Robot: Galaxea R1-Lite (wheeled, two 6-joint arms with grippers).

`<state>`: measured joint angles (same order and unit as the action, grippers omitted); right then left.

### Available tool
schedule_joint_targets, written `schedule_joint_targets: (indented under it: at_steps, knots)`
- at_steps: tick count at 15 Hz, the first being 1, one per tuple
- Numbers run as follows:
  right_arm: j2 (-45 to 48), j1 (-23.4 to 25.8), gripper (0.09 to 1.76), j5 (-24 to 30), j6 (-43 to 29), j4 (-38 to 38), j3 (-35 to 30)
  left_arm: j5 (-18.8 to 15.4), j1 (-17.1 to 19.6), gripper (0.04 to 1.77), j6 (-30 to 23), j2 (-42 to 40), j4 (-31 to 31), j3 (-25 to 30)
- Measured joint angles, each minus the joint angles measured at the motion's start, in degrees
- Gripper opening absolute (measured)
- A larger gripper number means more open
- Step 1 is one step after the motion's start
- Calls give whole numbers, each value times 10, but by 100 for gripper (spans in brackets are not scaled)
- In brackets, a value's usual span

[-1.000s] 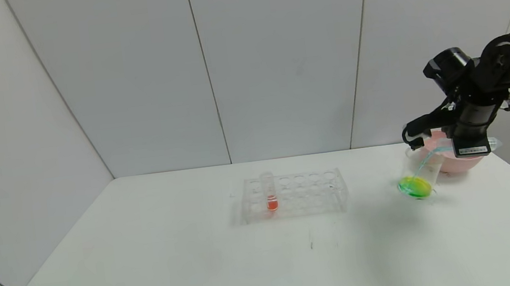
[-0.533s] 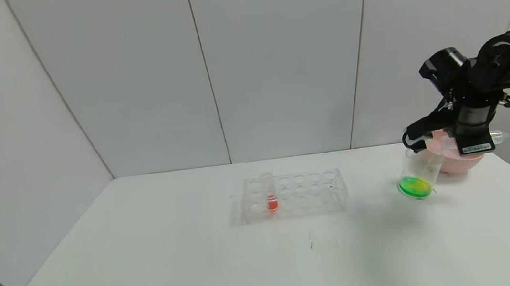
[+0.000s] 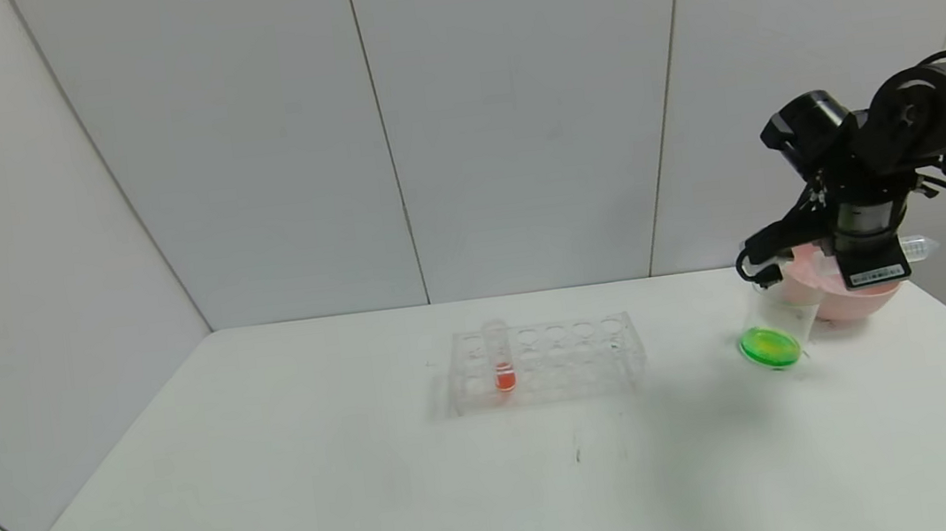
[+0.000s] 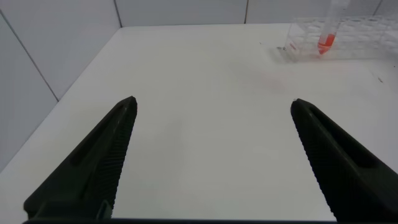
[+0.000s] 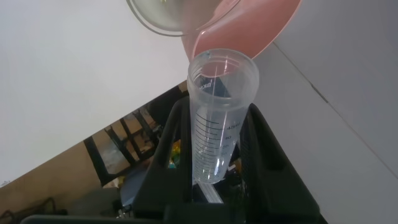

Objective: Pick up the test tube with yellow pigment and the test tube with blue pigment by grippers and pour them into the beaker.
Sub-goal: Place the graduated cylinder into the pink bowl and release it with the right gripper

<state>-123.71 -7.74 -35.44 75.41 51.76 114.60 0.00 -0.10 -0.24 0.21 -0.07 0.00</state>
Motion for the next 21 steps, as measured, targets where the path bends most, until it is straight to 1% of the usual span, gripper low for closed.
schedule_joint_targets:
  at_steps: [1,2,3,4,7,8,9,10,12,14,15,17,19,21]
  knots:
    - [1,3,51,15,-1,-3,0,0,0,176,0,0,0,0]
    - [3,7,51,54,-4,-9,0,0,0,176,0,0,0,0]
    - [5,15,51,113,-11,-16,0,0,0,176,0,0,0,0]
    - [9,24,51,186,-24,-21,0,0,0,176,0,0,0,0]
    - [25,58,51,431,-95,-50,0,0,0,176,0,0,0,0]
    - [31,70,51,507,-127,-67,-1,0,0,176,0,0,0,0]
    - [38,84,51,571,-178,-88,-2,0,0,176,0,0,0,0]
    - [46,94,51,602,-233,-108,-3,0,0,176,0,0,0,0]
    - [67,110,51,646,-334,-166,-24,0,0,176,0,0,0,0]
    - [97,120,51,684,-410,-249,-85,0,0,176,0,0,0,0]
    - [113,123,51,694,-444,-309,-129,0,0,176,0,0,0,0]
    - [148,128,51,705,-514,-462,-237,0,0,176,0,0,0,0]
    - [185,131,51,708,-584,-635,-362,0,0,176,0,0,0,0]
    - [216,136,51,704,-645,-763,-465,0,0,176,0,0,0,0]
